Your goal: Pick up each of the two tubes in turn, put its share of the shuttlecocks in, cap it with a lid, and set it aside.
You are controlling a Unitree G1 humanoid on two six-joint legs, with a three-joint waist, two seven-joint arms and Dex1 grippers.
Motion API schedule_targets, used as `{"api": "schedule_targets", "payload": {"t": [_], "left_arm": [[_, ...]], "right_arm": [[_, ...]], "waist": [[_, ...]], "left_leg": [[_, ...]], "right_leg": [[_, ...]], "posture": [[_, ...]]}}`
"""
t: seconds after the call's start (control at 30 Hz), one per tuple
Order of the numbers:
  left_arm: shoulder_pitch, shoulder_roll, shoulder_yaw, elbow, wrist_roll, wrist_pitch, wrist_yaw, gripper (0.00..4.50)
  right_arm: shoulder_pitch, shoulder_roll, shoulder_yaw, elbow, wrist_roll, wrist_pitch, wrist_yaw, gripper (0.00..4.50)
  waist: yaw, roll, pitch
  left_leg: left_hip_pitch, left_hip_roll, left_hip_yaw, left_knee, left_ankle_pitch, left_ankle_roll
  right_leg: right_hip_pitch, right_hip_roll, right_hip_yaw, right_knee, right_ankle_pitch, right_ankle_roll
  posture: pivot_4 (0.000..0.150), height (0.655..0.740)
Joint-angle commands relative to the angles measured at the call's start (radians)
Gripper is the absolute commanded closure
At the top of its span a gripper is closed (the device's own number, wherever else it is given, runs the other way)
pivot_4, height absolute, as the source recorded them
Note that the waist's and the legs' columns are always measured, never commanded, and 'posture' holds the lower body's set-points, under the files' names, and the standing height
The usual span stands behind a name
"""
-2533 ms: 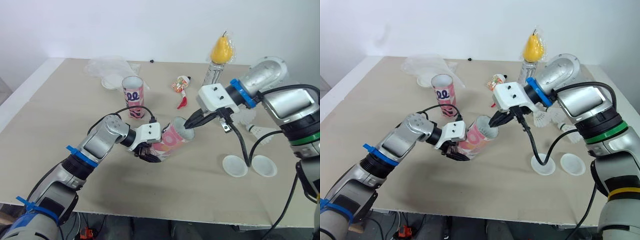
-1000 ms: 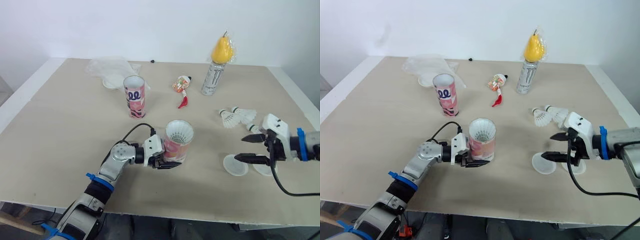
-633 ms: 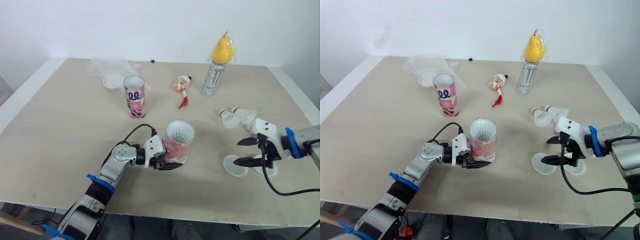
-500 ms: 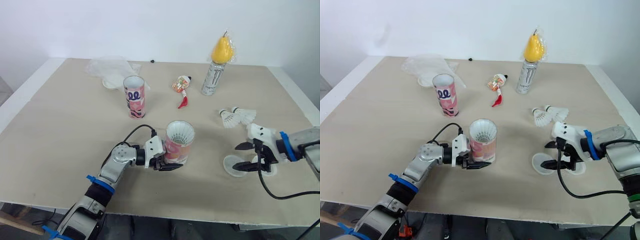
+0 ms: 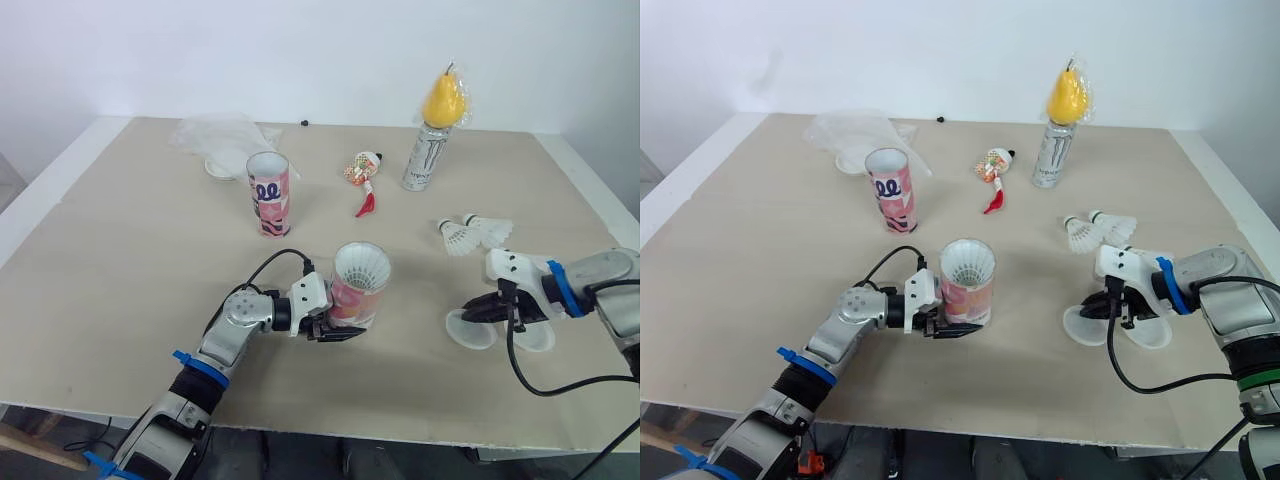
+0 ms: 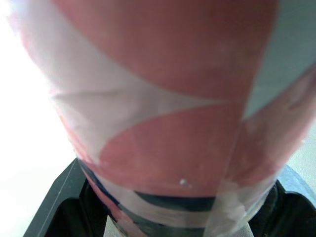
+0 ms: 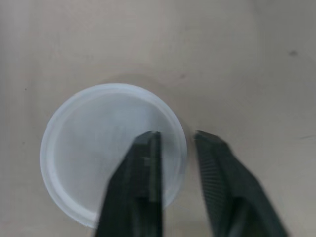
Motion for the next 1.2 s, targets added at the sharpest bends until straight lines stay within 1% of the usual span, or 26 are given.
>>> {"api": "schedule_targets", "payload": {"t": [0.03,0.27,0.33,0.43,0.53,0.63,0.77,0.87,1.0,1.07,1.2], "left_arm": [[0.014,0.005,-0.012,-0.007,0.015,0.005,0.008,1.46],[0.013,0.011,-0.015,-0.003,0.016,0.007,0.009,1.46],[0.011,0.013,-0.015,0.002,0.015,0.012,0.006,1.46],[0.007,0.016,-0.017,-0.004,0.004,0.041,-0.011,1.46],[0.002,0.023,-0.020,-0.006,0.003,0.051,-0.023,1.46],[-0.012,0.023,-0.019,0.010,0.013,0.044,-0.016,1.46],[-0.025,0.019,-0.023,0.027,0.015,0.047,-0.019,1.46],[-0.031,0.020,-0.035,0.035,0.016,0.061,-0.035,1.46],[-0.032,0.021,-0.054,0.030,0.011,0.098,-0.067,1.46],[-0.034,0.021,-0.058,0.028,0.014,0.109,-0.074,1.46],[-0.040,0.025,-0.058,0.031,0.026,0.110,-0.068,1.46]], "right_arm": [[0.011,-0.015,-0.012,0.001,-0.014,-0.030,0.023,4.46],[0.026,-0.018,-0.025,-0.017,-0.013,-0.079,0.034,4.46],[0.020,-0.014,-0.050,-0.047,0.014,-0.098,0.037,4.46],[-0.021,-0.029,-0.101,-0.147,0.110,-0.056,0.104,4.46],[-0.108,-0.036,-0.129,-0.222,0.153,-0.023,0.117,4.46],[-0.222,-0.030,-0.139,-0.297,0.202,0.058,0.122,4.46],[-0.379,0.004,-0.096,-0.375,0.225,0.122,0.132,4.46],[-0.453,0.033,-0.055,-0.389,0.220,0.135,0.149,4.46],[-0.553,0.095,-0.002,-0.364,0.215,0.140,0.172,4.46],[-0.584,0.116,0.022,-0.347,0.208,0.124,0.181,4.46],[-0.618,0.142,0.064,-0.355,0.250,0.139,0.184,4.46]], "waist": [[0.000,0.000,0.000],[0.000,0.000,0.000],[0.000,0.000,0.000],[-0.001,0.001,0.000],[-0.003,0.003,0.000],[-0.003,0.004,0.000],[-0.003,0.003,0.001],[-0.001,0.003,0.001],[-0.002,0.003,0.001],[-0.001,0.003,0.001],[-0.001,0.003,0.001]], "left_leg": [[0.001,0.000,0.000,0.000,0.000,0.000],[0.002,0.000,0.000,0.000,0.000,0.000],[0.002,0.000,0.000,0.000,0.000,0.000],[0.002,0.000,0.000,0.000,0.000,0.000],[0.002,0.000,0.000,0.000,0.000,0.000],[0.002,0.000,0.001,0.000,0.000,0.000],[0.002,0.001,0.000,-0.001,0.000,0.000],[0.002,0.001,0.001,-0.001,-0.001,-0.001],[0.002,0.001,0.002,-0.001,-0.001,-0.002],[0.002,0.001,0.002,-0.002,-0.001,-0.002],[0.001,0.001,0.002,-0.002,-0.002,-0.002]], "right_leg": [[0.001,0.000,0.000,0.000,0.000,0.000],[0.002,0.000,0.000,0.000,0.000,0.000],[0.002,0.000,0.000,0.000,0.000,0.000],[0.002,0.000,0.000,0.000,0.000,0.000],[0.001,0.000,0.000,0.000,0.000,0.000],[0.001,0.000,0.000,0.000,0.000,0.000],[0.000,0.000,0.000,0.000,0.000,-0.001],[0.000,-0.001,0.000,-0.001,-0.001,-0.002],[-0.001,-0.001,0.000,-0.001,0.000,-0.002],[-0.002,-0.001,0.000,-0.001,0.000,-0.002],[-0.002,-0.001,0.000,-0.001,-0.001,-0.003]], "posture": [[0.150,0.7400],[0.150,0.7400],[0.150,0.7400],[0.150,0.7400],[0.150,0.7400],[0.150,0.7400],[0.150,0.7400],[0.150,0.7400],[0.150,0.7400],[0.150,0.7400],[0.150,0.7400]]}}
